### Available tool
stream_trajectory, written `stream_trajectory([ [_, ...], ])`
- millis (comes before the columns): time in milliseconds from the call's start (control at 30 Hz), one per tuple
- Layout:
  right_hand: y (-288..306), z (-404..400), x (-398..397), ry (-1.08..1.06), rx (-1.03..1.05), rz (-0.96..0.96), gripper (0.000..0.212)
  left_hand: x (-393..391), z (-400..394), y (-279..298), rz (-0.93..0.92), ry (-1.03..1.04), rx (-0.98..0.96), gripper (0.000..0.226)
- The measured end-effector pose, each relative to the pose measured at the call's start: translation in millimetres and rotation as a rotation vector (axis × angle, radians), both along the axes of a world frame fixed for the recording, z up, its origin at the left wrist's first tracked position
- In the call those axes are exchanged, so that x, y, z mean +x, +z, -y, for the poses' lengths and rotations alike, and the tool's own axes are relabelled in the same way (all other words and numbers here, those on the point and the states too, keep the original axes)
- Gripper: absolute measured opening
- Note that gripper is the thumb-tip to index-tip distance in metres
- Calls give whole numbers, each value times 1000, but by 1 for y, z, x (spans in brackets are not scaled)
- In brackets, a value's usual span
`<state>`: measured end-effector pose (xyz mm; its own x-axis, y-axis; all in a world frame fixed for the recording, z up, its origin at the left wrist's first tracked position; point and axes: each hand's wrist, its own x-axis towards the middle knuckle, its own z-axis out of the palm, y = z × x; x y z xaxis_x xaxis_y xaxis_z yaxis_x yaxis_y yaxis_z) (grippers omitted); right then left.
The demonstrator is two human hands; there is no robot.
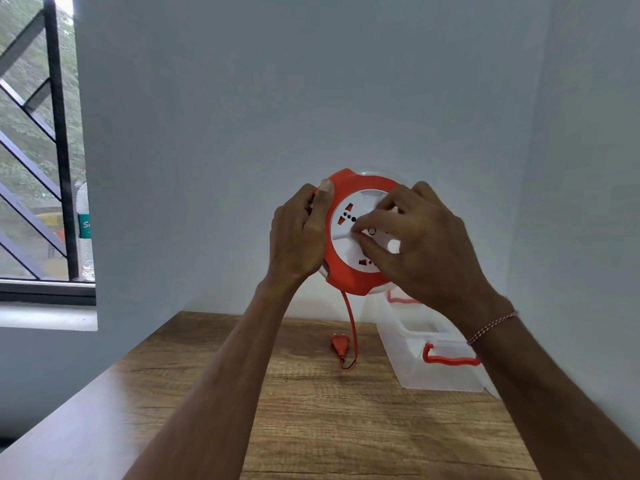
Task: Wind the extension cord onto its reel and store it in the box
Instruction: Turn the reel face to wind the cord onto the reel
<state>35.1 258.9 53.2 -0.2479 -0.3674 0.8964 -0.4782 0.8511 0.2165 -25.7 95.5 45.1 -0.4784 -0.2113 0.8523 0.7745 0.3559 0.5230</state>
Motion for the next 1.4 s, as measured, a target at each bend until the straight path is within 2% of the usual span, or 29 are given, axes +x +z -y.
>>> stream_trajectory([
  [67,2,-2,1,-21,101,66,24,0,2,0,-1,11,-7,46],
  [200,2,1,6,-185,205,230,54,0,2,0,-3,17,-15,45],
  [267,1,5,8,-264,256,222,61,0,2,0,-5,10,-13,46],
  [400,-3,13,11,-359,213,178,60,1,3,1,-16,33,-41,45],
  [633,-10,7,2,-304,147,121,64,2,2,0,-2,44,-48,48],
  [767,-9,3,-3,-233,-18,108,61,2,-1,-1,22,17,13,52],
  [933,-11,7,-2,-144,-204,112,73,2,-5,0,0,36,-5,47],
  [1167,-17,15,-2,-72,-329,137,75,1,-3,-1,-1,56,-34,50],
  [1267,-14,13,-3,-88,-289,140,77,0,-2,-1,11,47,-26,50],
  [1400,-7,3,-3,-124,-136,-17,65,0,-2,-2,21,14,-9,49],
])
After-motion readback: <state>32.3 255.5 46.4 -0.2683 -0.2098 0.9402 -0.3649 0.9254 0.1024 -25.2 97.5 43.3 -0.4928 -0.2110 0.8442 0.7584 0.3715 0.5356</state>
